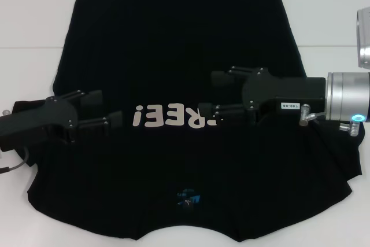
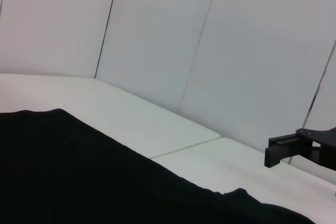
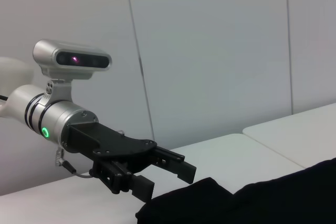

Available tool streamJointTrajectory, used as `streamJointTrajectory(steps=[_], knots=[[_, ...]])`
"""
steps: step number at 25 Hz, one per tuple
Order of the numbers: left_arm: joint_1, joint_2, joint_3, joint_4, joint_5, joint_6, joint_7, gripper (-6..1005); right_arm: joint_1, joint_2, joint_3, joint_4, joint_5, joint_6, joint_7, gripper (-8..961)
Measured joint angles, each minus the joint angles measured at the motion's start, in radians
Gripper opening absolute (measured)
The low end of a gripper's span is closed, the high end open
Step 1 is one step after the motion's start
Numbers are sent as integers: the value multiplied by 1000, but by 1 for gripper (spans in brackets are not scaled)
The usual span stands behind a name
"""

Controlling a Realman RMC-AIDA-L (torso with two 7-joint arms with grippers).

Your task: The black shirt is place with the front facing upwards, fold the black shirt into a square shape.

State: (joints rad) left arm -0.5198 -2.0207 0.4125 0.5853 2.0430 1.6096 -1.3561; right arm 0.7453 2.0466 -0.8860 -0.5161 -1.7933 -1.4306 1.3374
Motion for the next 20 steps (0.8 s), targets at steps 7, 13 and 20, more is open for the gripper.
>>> streamJointTrajectory(steps=[7, 13, 20], knots=[[0, -4, -2, -3, -4, -5, 0, 898, 3, -2, 3, 3, -1, 7, 2, 926], [0, -7, -12, -4, -8, -6, -1, 888, 3, -1, 4, 2, 0, 8, 1, 925], [3, -6, -104, 0, -11, -46, -169, 876, 4, 1, 7, -5, 2, 10, 3, 924]])
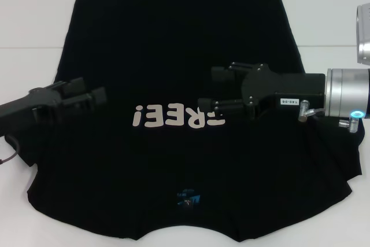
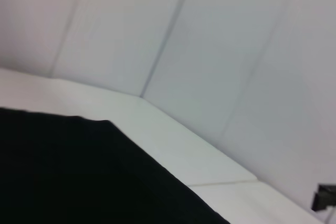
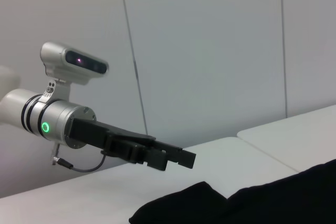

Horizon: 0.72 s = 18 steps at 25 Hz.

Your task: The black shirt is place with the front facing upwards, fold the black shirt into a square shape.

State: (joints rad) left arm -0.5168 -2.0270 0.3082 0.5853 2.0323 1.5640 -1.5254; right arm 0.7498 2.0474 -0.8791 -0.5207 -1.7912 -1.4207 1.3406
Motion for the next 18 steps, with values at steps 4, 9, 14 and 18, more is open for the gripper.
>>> streamJointTrajectory(steps=[4, 9, 14, 18], knots=[[15, 6, -9, 27, 9, -2, -123, 869, 0, 0, 0, -1, 14, 2, -1, 923], [45, 2, -12, 91, 69, -38, -239, 860, 0, 0, 2, -4, 26, 2, -4, 923], [59, 13, -14, 216, 193, -53, -388, 851, 4, 0, 4, -4, 36, 2, 1, 924], [63, 23, -14, 298, 277, -51, -487, 844, 10, 0, 12, -4, 37, 5, 1, 923]])
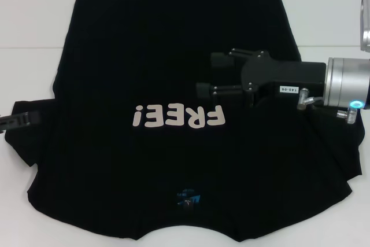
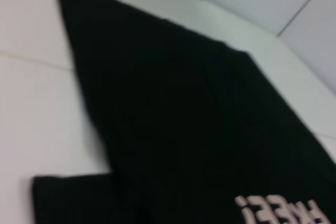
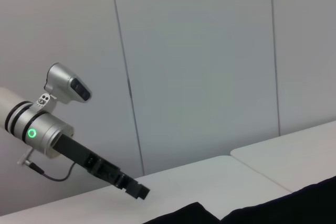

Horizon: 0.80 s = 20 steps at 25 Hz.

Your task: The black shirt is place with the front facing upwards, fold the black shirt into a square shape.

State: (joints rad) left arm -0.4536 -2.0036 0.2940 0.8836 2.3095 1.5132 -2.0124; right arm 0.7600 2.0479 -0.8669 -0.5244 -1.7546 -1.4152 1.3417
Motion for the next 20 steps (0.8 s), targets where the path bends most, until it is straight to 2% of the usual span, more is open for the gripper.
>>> streamJointTrajectory(steps=[7, 13, 20], knots=[[6, 18, 1, 12, 101, -5, -95, 832, 4, 7, 11, -2, 0, 7, 0, 921], [15, 14, 5, 0, 151, -7, -143, 822, 4, 8, 16, -4, 11, 7, 0, 920], [-3, 13, 48, -86, 153, -73, -146, 810, 4, 5, 24, -4, 12, 7, -1, 919]])
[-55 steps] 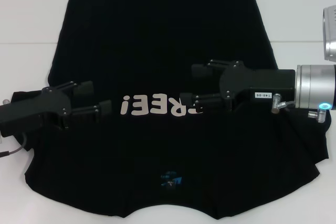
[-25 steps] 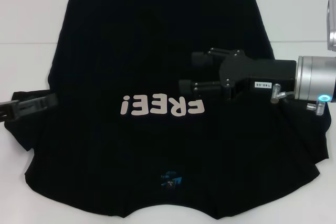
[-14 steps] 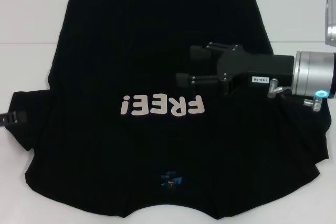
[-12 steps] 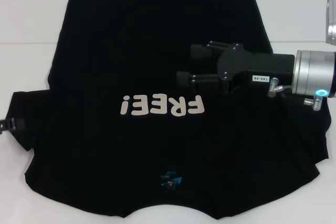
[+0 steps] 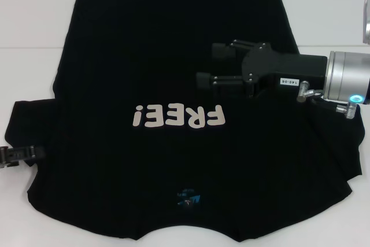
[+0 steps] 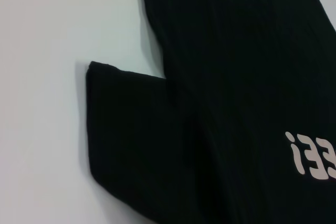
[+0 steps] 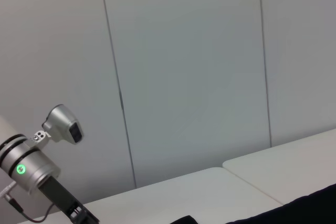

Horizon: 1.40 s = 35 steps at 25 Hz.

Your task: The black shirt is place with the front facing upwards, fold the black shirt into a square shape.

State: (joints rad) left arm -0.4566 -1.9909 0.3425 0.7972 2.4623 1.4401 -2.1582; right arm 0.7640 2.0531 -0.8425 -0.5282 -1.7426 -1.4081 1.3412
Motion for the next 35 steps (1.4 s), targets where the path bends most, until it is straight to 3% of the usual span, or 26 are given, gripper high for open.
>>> streamJointTrajectory(steps=[16, 27, 29, 35], knots=[[-27, -2, 26, -27, 2, -35, 3, 782, -10, 1, 14, 1, 0, 0, -4, 917], [-42, -15, 53, -19, 5, -106, 3, 763, -11, 3, 14, 1, 0, 0, -7, 916], [-43, -15, 49, -18, 5, -112, 1, 560, -11, 3, 14, 1, 0, 0, -8, 915], [-41, -12, 42, -17, -2, -115, -1, 320, -12, 4, 15, 1, 0, 0, -8, 915]])
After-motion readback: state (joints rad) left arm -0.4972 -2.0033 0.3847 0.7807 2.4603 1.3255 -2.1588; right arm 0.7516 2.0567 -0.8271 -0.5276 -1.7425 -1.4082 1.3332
